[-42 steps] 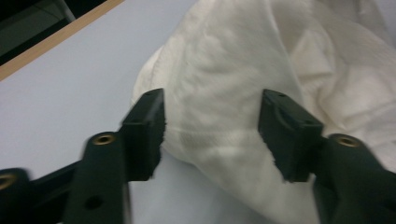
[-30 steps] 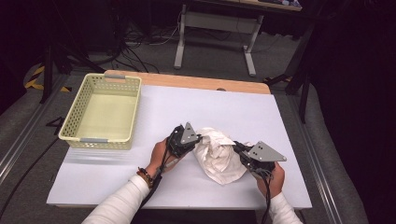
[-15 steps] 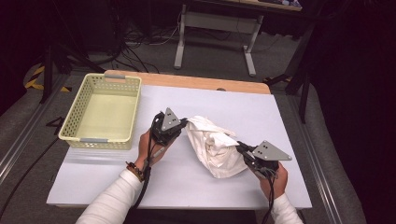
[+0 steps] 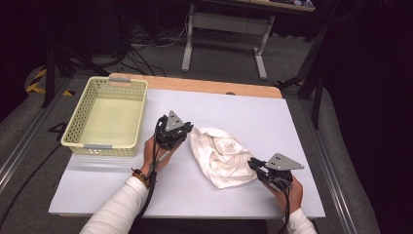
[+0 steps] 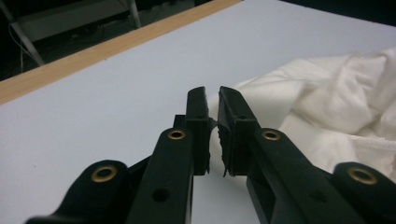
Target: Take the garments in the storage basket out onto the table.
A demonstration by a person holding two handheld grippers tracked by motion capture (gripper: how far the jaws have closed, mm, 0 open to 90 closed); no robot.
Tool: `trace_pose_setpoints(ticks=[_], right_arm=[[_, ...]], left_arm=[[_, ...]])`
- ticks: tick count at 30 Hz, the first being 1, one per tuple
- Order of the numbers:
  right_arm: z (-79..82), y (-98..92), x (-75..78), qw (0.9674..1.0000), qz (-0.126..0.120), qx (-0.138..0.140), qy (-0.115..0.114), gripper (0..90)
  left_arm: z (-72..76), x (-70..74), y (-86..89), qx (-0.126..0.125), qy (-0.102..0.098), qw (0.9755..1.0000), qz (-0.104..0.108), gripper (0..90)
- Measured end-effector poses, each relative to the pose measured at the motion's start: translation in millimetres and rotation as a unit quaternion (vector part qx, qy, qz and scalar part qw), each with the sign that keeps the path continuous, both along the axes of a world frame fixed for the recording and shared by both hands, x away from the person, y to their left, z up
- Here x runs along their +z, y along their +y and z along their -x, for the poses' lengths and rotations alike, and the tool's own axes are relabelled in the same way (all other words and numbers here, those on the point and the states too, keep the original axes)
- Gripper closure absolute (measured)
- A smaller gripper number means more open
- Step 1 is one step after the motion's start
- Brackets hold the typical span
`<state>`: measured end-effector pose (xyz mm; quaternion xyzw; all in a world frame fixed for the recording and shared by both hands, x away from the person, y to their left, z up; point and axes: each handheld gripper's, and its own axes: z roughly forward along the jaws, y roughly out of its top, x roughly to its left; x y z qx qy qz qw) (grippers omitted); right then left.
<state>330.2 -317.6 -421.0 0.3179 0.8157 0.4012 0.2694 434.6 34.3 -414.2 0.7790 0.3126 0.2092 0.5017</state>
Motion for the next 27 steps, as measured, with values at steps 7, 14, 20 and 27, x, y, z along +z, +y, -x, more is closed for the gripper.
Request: trace_pose_setpoints(ticks=[7, 14, 20, 27], right_arm=[[0.4, 2.1, 2.8, 0.9999, 0.005, -0.002, -0.015, 63.7], [4.7, 13.8, 12.7, 0.9979, 0.028, 0.018, -0.055, 59.9], [-2.6, 34.4, 23.0, 0.9957, 0.035, 0.054, -0.067, 42.6], [-35.6, 65.9, 20.5, 0.9958, 0.058, 0.058, -0.04, 32.9]], left_arm=[[13.9, 10.5, -4.0, -0.022, -0.019, 0.9995, -0.013, 72.5], [51.8, 6.2, -23.2, -0.093, -0.029, 0.9937, -0.056, 62.8], [77.5, -20.5, -44.6, -0.154, 0.012, 0.9839, -0.091, 44.6], [74.9, -44.3, -66.7, -0.177, 0.047, 0.9753, -0.124, 39.7]])
